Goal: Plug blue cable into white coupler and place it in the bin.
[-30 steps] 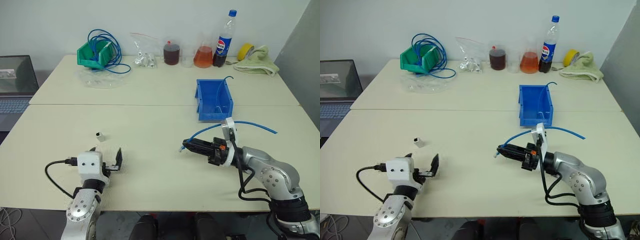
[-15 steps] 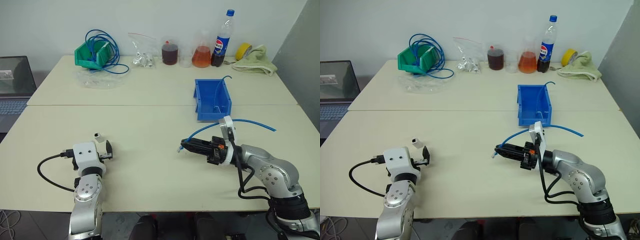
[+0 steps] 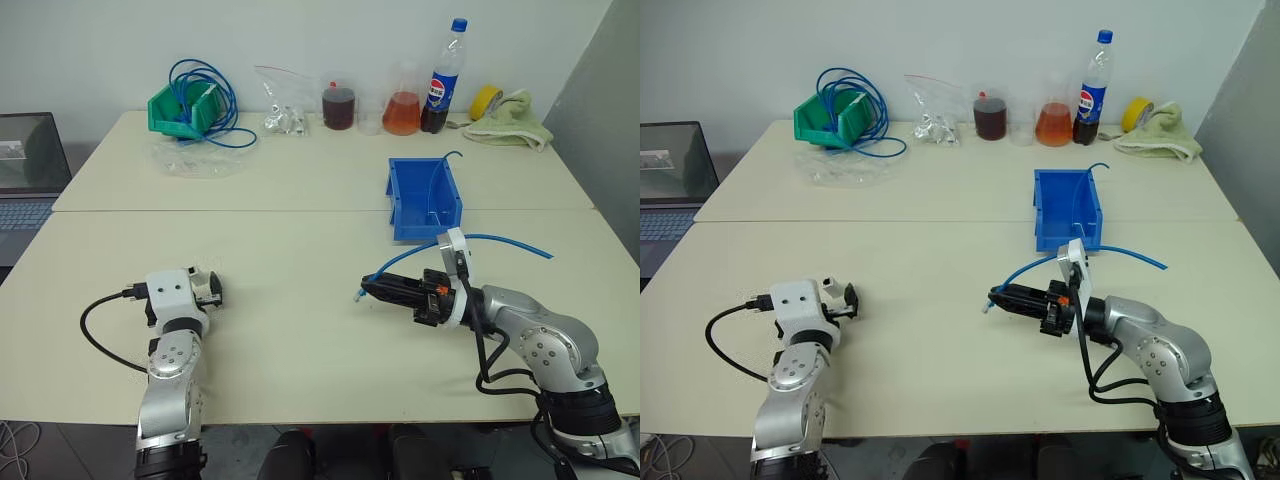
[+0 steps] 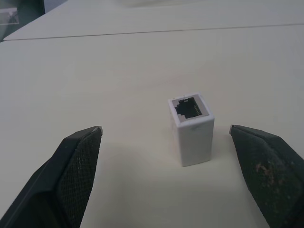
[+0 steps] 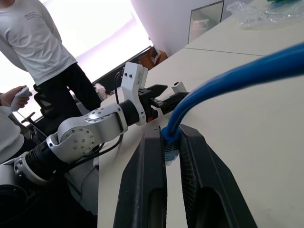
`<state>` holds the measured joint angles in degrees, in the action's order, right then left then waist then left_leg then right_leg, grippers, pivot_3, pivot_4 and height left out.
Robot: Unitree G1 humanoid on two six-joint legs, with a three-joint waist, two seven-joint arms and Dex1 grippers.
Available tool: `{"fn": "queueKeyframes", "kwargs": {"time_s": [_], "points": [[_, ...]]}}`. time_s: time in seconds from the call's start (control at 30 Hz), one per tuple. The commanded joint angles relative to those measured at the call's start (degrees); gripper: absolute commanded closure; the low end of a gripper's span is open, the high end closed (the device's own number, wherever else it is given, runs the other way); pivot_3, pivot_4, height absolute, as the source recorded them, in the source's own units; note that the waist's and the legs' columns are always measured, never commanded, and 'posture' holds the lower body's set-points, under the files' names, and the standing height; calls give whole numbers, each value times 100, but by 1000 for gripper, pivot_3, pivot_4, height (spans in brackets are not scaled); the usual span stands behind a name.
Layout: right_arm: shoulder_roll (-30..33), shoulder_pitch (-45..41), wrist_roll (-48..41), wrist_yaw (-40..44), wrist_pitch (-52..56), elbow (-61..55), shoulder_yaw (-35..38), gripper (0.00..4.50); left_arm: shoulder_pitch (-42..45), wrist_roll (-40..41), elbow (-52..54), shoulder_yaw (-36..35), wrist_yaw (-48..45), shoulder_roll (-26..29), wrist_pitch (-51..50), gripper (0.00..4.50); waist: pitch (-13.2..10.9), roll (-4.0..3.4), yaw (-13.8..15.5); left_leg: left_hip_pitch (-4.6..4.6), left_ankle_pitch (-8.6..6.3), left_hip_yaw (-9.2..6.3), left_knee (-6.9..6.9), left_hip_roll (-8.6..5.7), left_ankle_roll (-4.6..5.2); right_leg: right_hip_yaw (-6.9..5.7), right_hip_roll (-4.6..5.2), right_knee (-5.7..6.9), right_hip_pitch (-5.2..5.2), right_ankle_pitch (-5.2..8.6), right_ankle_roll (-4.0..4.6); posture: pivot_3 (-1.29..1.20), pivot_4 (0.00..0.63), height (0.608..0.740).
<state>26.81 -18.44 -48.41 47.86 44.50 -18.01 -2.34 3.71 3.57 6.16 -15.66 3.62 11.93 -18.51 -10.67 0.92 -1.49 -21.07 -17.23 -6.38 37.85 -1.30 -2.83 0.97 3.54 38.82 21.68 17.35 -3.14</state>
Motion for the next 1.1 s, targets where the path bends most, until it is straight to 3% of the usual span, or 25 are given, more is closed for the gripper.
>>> {"fn": "queueKeyframes", "kwargs": {"time_s": [0.03, 0.67, 0.87, 0.97, 1.1], "points": [[44, -66, -112, 36, 7, -207, 130, 4390, 140, 60, -74, 6, -155, 77, -10, 351, 0, 0, 1, 0, 0, 0, 0, -1, 0, 0, 1, 0, -1, 0, 0, 0, 150, 740], [63, -17, -106, 8, 11, -221, 182, 4390, 162, 20, -327, 139, -430, 120, 90, 3870, 0, 0, 0, 2, 0, 0, 1, 0, -1, 1, 1, 4, -1, 0, 0, 0, 150, 740], [230, 45, -37, 93, -33, -311, 180, 4390, -351, -11, 414, 517, -672, 75, -117, 3893, 0, -1, -4, 2, 0, 2, 0, -1, -1, 4, 3, 3, 0, 0, 0, 0, 150, 740], [415, 111, 99, 180, -154, -351, 184, 4391, -1097, 79, 1411, 997, -702, -225, -460, 3893, 0, -1, 1, 2, 0, 4, -3, 0, -1, 7, 15, -4, -1, 0, 0, 0, 150, 740], [505, 153, 102, 210, -187, -352, 221, 4391, -1430, 74, 2011, 1309, -632, -490, -686, 3893, 0, 0, 27, 1, -1, 7, -1, -4, 1, 5, 45, -10, -11, -2, -6, 0, 150, 740]]}}
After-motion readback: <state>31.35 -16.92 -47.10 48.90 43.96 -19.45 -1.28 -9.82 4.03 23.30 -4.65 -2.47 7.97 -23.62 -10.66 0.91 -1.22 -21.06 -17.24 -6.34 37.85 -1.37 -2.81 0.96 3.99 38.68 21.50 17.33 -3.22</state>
